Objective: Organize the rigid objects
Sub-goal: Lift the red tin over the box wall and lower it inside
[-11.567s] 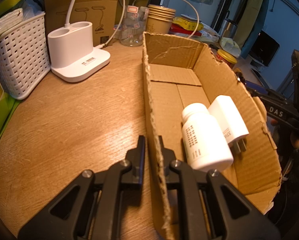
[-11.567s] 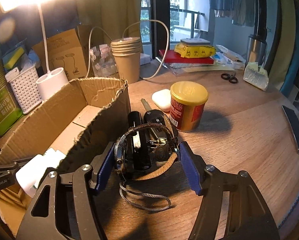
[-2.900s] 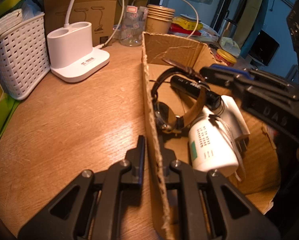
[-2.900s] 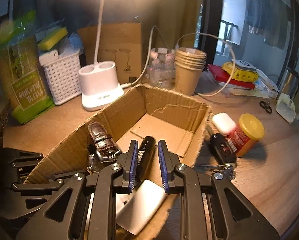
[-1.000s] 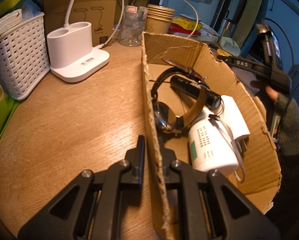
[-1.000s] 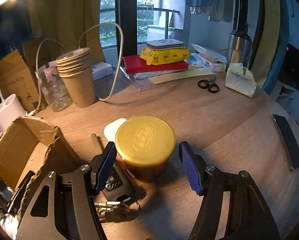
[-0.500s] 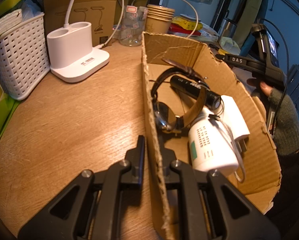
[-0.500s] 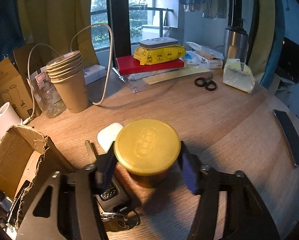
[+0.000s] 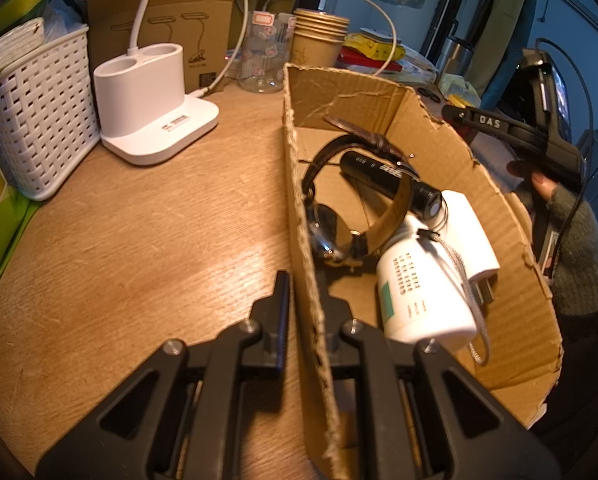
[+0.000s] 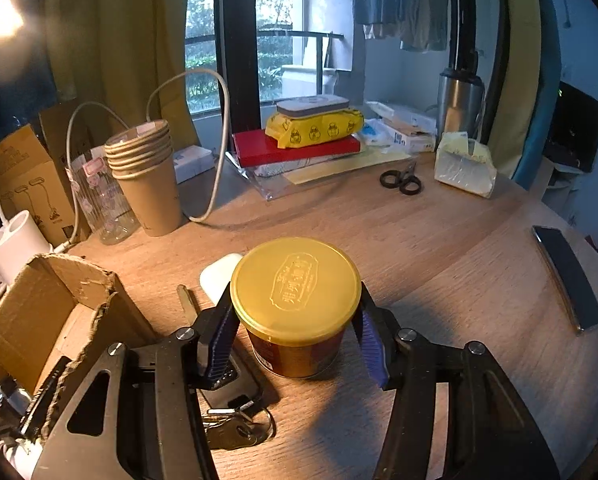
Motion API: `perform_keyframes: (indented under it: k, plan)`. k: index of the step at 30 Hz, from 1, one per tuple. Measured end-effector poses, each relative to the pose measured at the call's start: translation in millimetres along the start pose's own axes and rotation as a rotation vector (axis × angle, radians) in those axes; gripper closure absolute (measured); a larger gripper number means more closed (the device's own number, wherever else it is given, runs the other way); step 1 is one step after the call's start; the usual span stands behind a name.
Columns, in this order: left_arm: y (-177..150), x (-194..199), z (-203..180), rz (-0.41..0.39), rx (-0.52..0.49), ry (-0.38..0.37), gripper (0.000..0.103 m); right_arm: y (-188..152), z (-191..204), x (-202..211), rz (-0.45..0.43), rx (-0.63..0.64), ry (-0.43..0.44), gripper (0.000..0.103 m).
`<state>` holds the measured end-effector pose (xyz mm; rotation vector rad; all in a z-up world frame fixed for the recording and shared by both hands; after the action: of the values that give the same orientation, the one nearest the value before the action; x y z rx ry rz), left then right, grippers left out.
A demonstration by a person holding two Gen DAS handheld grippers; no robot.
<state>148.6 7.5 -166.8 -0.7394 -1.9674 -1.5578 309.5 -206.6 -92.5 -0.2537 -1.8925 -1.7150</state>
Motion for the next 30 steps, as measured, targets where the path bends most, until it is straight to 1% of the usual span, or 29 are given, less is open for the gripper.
perform_keyframes:
  k: [9,17,25,30]
  plan:
    - [0.0,0.4,0.6,0.0,0.0,0.0,0.091,17.6,14.8,30.9,-0.08,0.02,0.029,0.046]
    - [0.0,0.0,0.0,0.0,0.0,0.0,0.091,29.2,34.0,56.7,-0.132,0.042,0.069,0.046]
    - [0.0,0.1,0.0,0.0,0.0,0.0,0.091,37.4,59.8,82.5,-0.177,0.08,0.132,0.046]
    - [0.0,0.0,-0.1,0.0,0.0,0.0,0.091,37.9,76.7,92.1,-0.188,0.107,0.174,0.046]
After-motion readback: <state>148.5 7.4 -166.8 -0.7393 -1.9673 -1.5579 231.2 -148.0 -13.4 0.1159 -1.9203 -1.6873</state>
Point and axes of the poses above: each gripper's, at about its wrist camera, not at the fingertips, and x roughly against the way its jaws point, z to its left, y to its top, the point moved 7 cm from there along -x, roughly the way its jaws point, and after that the axes turned 7 degrees about -z, right-handed, at the moved point
